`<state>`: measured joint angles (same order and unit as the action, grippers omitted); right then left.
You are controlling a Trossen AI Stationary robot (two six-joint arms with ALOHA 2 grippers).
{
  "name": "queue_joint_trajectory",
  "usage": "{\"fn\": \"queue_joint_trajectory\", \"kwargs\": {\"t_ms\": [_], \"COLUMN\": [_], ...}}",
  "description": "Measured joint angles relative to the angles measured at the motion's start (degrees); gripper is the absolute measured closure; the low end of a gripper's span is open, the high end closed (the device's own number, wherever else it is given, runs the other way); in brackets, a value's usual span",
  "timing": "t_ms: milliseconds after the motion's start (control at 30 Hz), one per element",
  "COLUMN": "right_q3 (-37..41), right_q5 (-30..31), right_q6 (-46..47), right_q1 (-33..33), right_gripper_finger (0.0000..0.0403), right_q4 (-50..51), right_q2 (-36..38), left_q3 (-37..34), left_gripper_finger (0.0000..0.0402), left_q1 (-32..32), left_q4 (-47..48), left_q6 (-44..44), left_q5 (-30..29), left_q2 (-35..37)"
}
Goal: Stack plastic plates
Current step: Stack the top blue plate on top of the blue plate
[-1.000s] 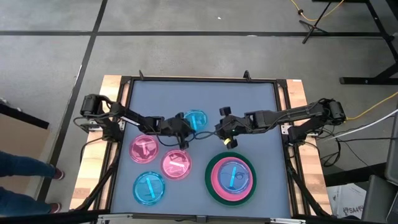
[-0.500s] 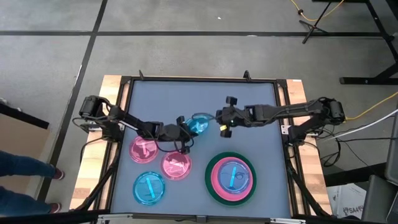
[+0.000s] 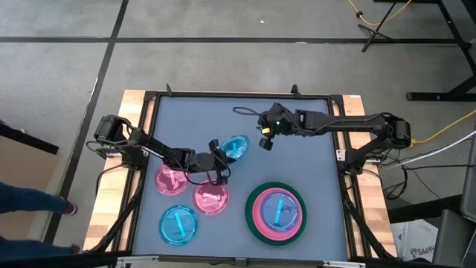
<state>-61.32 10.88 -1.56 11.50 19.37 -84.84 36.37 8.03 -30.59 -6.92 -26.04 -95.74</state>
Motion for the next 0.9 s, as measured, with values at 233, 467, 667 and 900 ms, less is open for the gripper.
{"fn": "queue_joint_trajectory", "kwargs": {"t_ms": [233, 467, 667, 900], "right_q3": [0.0, 0.0, 0.0, 0.0], "right_q5": [0.01, 0.51, 1.51, -0.79], "right_q6": [0.02, 1.45, 4.57, 4.79], "right_q1": [0.56, 0.54, 0.54, 0.49], "right_gripper_finger": [0.0333, 0.0333, 0.0333, 0.0333], "right_q4": [-0.12, -0.11, -0.43, -4.88], "right_q2": [0.0, 0.0, 0.0, -1.1], "left_q3": [0.01, 0.01, 0.01, 0.01], "left_gripper_finger": [0.0401, 0.0402, 0.0402, 0.0401], "left_q1": [0.0, 0.0, 0.0, 0.0], "left_q4": [0.01, 0.0, 0.0, 0.0], "left_q6": [0.0, -0.02, -0.02, -0.04], "left_q5": [-0.59, -2.03, -2.03, -2.03], "left_q2": [0.0, 0.0, 0.0, 0.0]}}
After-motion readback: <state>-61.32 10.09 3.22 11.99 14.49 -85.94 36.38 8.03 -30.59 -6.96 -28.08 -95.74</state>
